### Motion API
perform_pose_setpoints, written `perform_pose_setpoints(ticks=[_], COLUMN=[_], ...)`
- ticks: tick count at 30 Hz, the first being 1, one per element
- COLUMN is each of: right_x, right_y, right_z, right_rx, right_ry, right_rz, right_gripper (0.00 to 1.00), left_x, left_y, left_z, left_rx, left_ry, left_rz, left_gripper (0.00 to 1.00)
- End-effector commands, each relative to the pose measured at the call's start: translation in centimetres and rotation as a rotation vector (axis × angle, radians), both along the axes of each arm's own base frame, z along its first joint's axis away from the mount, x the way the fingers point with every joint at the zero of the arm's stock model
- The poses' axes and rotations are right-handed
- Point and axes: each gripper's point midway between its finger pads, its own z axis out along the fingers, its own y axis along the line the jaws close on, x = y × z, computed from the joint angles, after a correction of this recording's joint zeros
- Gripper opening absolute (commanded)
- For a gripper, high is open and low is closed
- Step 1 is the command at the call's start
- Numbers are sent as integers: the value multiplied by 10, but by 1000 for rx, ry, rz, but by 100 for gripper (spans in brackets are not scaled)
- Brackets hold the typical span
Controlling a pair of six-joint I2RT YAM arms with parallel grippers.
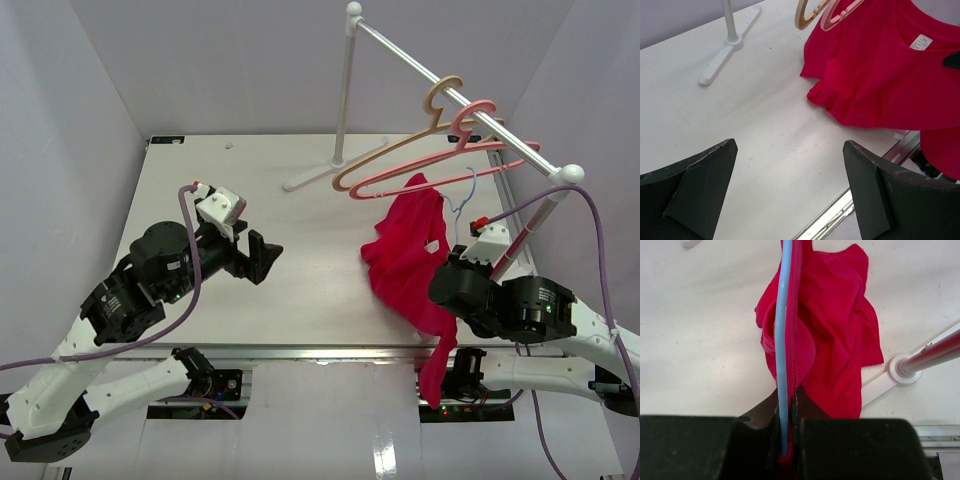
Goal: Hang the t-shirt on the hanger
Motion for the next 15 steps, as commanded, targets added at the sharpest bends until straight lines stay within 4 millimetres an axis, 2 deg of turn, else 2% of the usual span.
perform_pose_setpoints(ticks=[1,8,15], right_x=[17,20,16], right_y=[1,4,5], right_z=[39,59,50], right_rx=[159,181,195], right_ry=[-155,-188,-143], right_rz=[-76,-62,-74], right_gripper=[8,8,8], left_x=[-2,-1,-2], left_y=[20,24,29], left_z=[1,-6,-3], left_rx=[27,51,57], left_ry=[-28,-26,-30], left_rz=[50,68,81], left_gripper=[98,98,98])
